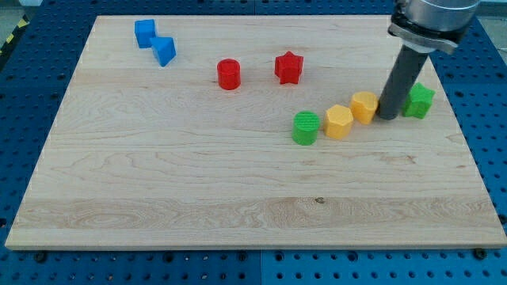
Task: Place the green star towards the top of the yellow heart
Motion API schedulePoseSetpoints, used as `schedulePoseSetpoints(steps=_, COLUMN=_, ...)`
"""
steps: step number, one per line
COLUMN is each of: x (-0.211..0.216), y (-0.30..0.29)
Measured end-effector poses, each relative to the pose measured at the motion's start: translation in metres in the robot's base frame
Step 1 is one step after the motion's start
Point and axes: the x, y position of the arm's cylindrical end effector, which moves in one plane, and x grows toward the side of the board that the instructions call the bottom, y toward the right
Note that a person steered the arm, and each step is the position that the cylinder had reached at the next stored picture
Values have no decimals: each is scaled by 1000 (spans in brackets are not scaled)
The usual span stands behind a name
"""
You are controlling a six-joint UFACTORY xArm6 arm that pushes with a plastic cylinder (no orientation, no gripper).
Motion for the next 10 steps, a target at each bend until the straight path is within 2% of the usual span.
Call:
schedulePoseSetpoints(steps=2, x=-5, y=-14)
schedulePoseSetpoints(steps=4, x=39, y=27)
schedulePoseSetpoints(steps=5, x=10, y=59)
schedulePoseSetpoints(steps=6, x=0, y=71)
schedulePoseSetpoints(steps=8, x=-6, y=83)
schedulePoseSetpoints(steps=9, x=-32, y=82)
schedulePoseSetpoints(steps=10, x=-32, y=63)
